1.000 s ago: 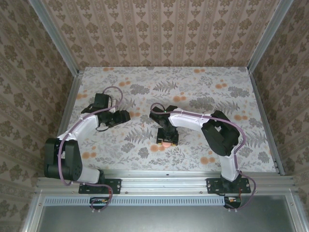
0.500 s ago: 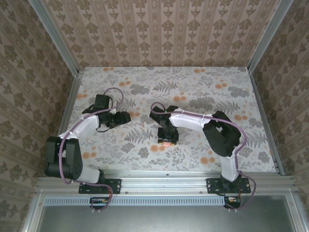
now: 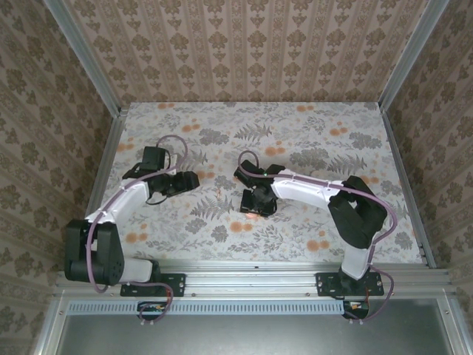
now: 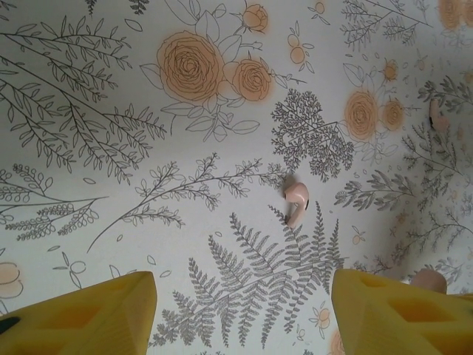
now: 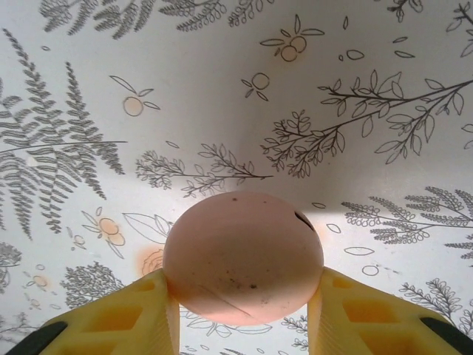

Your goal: Insert wireless bluetooth earbuds into charging case

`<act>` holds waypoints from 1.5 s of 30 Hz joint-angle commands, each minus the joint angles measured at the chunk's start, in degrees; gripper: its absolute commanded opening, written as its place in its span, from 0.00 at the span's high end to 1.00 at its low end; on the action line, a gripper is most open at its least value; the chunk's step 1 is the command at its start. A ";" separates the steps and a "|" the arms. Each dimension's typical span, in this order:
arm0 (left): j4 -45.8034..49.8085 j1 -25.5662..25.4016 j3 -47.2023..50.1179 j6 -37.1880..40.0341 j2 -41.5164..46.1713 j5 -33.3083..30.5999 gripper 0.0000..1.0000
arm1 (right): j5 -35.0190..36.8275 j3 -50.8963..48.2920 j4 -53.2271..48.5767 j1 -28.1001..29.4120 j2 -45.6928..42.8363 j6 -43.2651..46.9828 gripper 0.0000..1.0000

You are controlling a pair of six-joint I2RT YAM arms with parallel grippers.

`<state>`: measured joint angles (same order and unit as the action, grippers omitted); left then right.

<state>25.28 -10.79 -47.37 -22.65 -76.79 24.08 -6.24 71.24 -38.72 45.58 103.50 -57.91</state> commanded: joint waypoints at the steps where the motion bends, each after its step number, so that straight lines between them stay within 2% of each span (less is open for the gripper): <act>1: -0.06 0.33 1.07 1.22 2.87 0.12 0.36 | -2.11 -2.46 5.98 -0.32 -2.52 -3.63 0.59; 10: -4.61 -0.41 8.46 -3.24 14.86 -3.65 0.37 | -6.32 -2.31 12.64 -0.32 -0.80 -4.98 0.60; 17: -7.69 -0.64 11.79 -0.56 21.85 -4.13 0.38 | -6.90 -5.95 21.04 -1.36 -3.27 -8.38 0.60; 27: -11.96 -0.55 10.30 3.80 19.69 1.73 0.36 | -7.63 -11.04 32.04 -2.64 -7.52 -15.73 0.60; 34: -21.73 -1.33 11.40 2.30 17.73 12.12 0.37 | -7.78 -15.24 40.48 -4.13 -10.67 -21.28 0.60; 38: -25.48 -2.72 12.27 5.86 18.11 18.09 0.38 | -8.94 -17.33 46.06 -5.05 -12.05 -23.91 0.60; 42: -29.72 -4.55 14.98 8.74 19.58 19.54 0.39 | -9.71 -19.39 53.08 -5.51 -12.66 -27.74 0.60; 45: -35.02 -6.63 18.32 9.75 22.00 17.71 0.39 | -10.55 -20.08 57.01 -5.50 -12.69 -30.04 0.60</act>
<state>-3.38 -15.99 -31.20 -16.14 -57.04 40.14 -14.76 52.14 10.98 40.27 92.51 -83.61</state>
